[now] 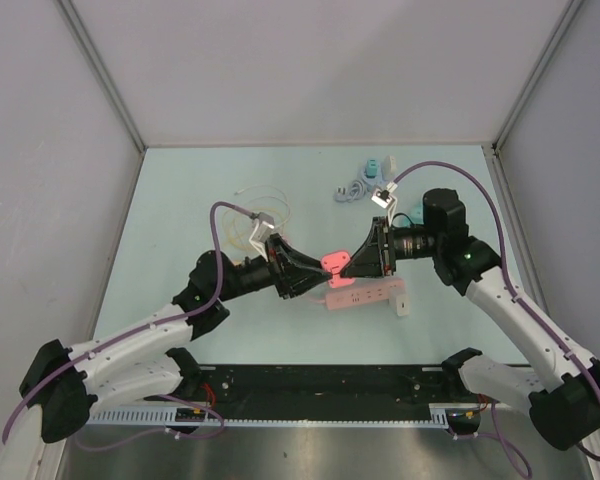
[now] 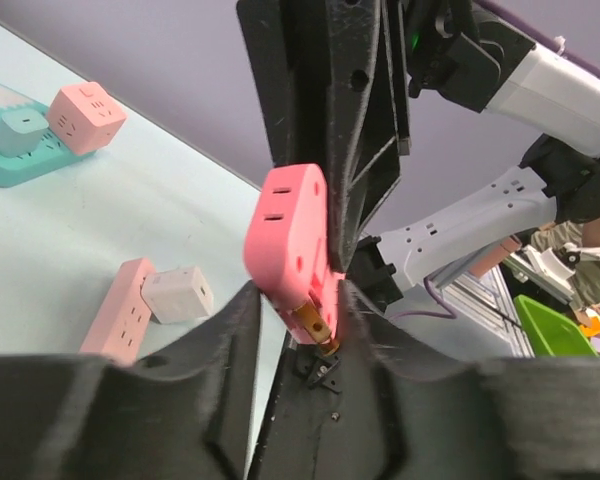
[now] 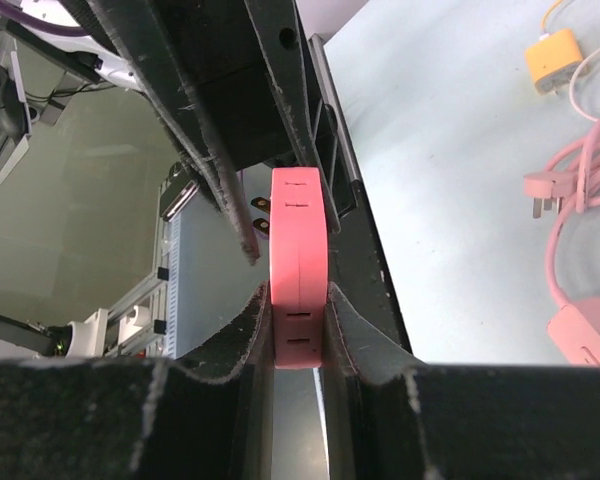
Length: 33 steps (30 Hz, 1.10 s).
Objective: Insert the plug
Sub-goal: Adjust the plug.
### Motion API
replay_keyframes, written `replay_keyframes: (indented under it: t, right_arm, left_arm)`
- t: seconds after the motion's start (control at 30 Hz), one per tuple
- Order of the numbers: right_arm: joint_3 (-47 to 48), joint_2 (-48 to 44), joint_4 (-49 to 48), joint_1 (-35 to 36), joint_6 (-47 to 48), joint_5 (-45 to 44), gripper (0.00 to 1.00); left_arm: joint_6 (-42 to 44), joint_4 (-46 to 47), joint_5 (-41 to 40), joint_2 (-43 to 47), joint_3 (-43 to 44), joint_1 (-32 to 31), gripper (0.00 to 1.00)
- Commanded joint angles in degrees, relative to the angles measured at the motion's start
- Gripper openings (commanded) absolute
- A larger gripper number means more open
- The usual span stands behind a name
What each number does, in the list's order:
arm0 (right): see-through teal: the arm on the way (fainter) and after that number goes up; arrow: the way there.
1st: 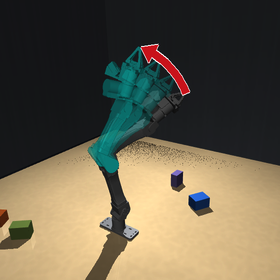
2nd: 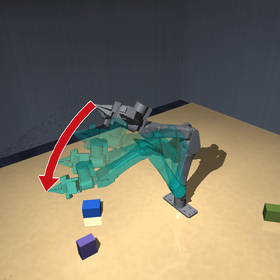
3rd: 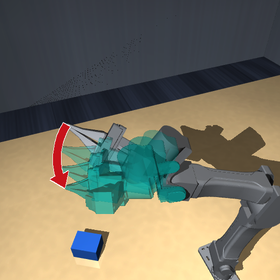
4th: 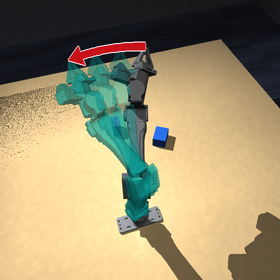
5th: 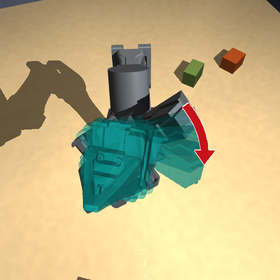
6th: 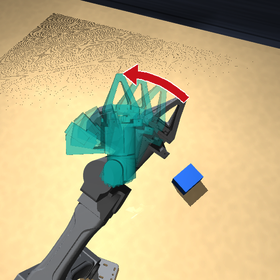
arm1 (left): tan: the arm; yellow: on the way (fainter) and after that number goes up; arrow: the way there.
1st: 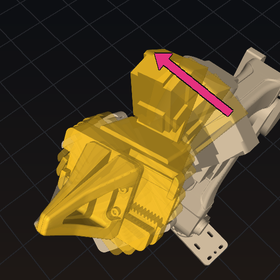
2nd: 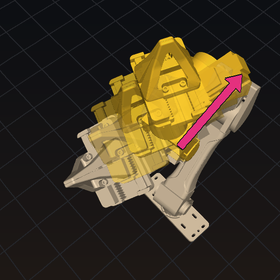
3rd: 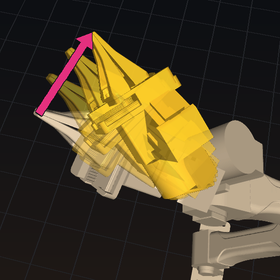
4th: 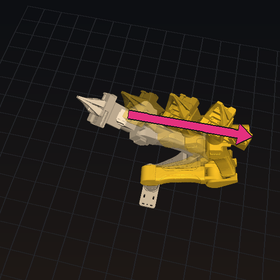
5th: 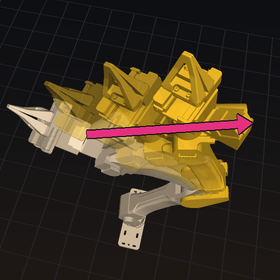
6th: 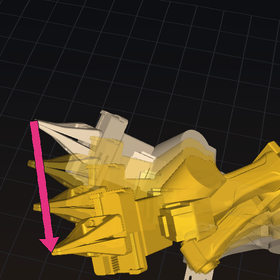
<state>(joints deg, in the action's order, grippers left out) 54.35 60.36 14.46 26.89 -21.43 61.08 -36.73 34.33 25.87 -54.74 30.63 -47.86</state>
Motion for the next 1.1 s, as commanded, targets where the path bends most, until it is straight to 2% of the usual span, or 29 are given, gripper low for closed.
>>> replay_keyframes:
  t: [0.0,0.13,0.33,0.43,0.5,0.53,0.6,0.73,0.83,0.9,1.0,1.03,1.07]
  right_arm:
    - [0.5,-1.38,-2.77,0.18,-0.37,0.53,0.0]
    - [0.5,-2.08,-2.77,0.18,0.16,1.5,0.0]
    - [0.23,-3.23,-3.47,0.18,1.21,1.59,0.0]
    - [-0.38,-3.75,-4.0,0.35,1.13,0.36,0.0]
    - [-0.73,-4.11,-4.61,0.79,1.13,-0.43,0.08]
    - [-0.91,-4.28,-4.7,0.96,1.13,-1.39,0.17]
    - [-1.17,-4.81,-5.58,1.32,0.78,-2.19,0.24]
    - [-2.22,-6.04,-8.12,2.37,-0.98,-5.17,0.49]
    - [-2.67,-7.79,-9.18,2.55,-1.07,-7.72,0.59]
    - [-3.11,-9.81,-8.23,2.55,0.15,-9.57,0.61]
    - [-3.28,-11.92,-6.47,2.55,2.71,-13.09,0.73]
    - [-3.37,-12.97,-6.46,2.55,2.8,-14.4,0.83]
    - [-3.46,-13.42,-6.55,2.55,2.88,-14.5,0.89]
  left_arm:
    - [-3.87,8.2,1.99,-0.02,-0.83,-0.48,0.33]
    - [-5.63,12.25,1.12,0.51,-2.59,-0.48,0.13]
    - [-8.0,15.86,0.06,1.83,-4.18,-0.4,0.0]
    - [-9.41,16.73,0.15,1.83,-4.09,-0.4,0.0]
    - [-9.94,17.0,-0.11,1.74,-4.09,-0.4,0.0]
    - [-10.46,16.91,-0.29,1.74,-4.09,-0.4,0.0]
    - [-10.9,17.0,-0.99,1.65,-4.35,-0.48,0.0]
    - [-11.7,16.65,-2.22,1.65,-4.44,-0.48,0.0]
    - [-11.96,14.9,-3.45,2.09,-4.44,-0.48,0.0]
    - [-11.87,12.54,-3.98,2.8,-4.18,-0.48,0.01]
    - [-11.87,10.77,-5.3,3.67,-4.18,-0.48,0.0]
    - [-11.87,10.33,-5.48,3.85,-4.09,-0.48,0.0]
    - [-11.87,9.97,-5.48,3.85,-4.0,-0.48,0.0]
